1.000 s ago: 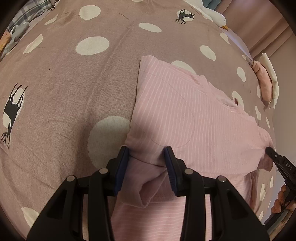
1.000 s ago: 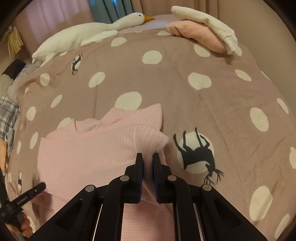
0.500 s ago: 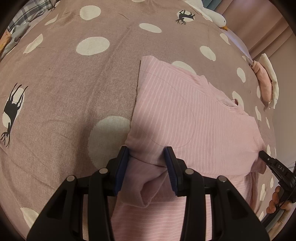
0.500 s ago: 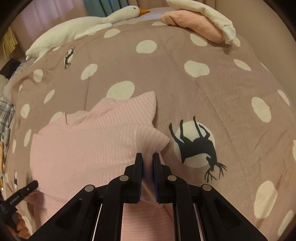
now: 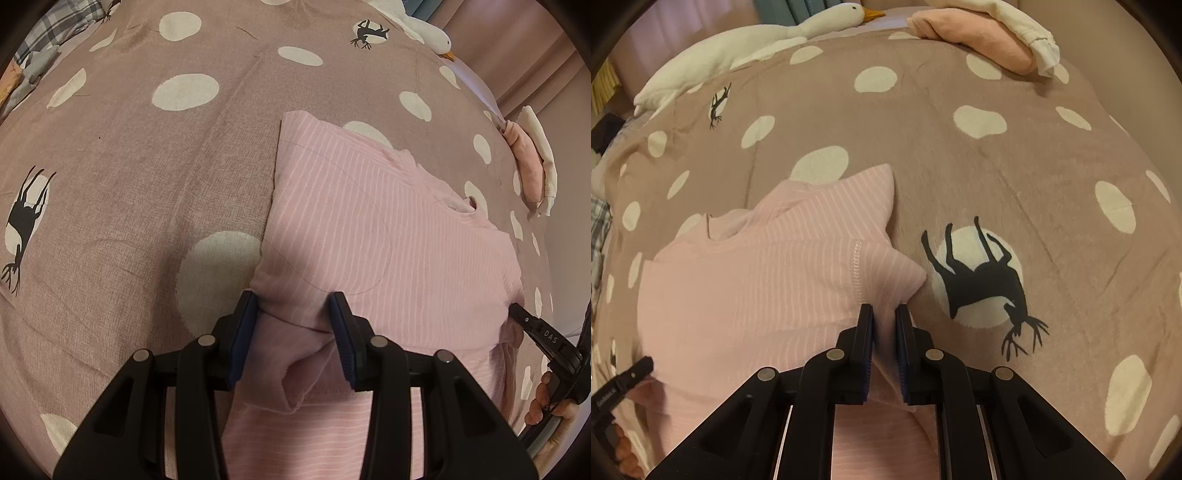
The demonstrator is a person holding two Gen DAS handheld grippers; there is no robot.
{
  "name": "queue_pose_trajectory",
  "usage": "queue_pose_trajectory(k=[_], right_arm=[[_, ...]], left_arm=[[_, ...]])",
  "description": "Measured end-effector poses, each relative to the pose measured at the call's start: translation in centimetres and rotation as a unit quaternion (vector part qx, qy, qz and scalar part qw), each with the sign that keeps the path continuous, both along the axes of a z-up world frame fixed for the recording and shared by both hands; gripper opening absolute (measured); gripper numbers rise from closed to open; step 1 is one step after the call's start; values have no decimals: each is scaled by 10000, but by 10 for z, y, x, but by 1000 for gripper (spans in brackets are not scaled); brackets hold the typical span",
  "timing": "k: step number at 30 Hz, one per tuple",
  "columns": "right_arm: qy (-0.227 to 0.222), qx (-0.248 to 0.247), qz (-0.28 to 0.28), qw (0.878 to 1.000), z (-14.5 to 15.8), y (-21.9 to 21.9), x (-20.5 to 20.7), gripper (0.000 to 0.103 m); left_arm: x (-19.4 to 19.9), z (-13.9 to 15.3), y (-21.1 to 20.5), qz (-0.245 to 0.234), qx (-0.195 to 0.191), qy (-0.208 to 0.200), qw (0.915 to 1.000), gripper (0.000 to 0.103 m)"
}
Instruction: Fold small clothes
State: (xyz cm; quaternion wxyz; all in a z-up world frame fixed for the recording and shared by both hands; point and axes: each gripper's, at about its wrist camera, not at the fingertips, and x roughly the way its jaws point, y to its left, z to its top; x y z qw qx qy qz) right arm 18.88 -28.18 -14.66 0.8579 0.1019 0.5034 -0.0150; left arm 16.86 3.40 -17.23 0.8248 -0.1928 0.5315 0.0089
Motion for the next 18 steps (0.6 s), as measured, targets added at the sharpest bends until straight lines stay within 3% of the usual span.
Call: queue_pose_trajectory(k=[18], right_arm=[[47,-8,-42,10000,-10,-2,0,11]], left_arm=[[-4,-3,1,89,-79,-101,9999,43]])
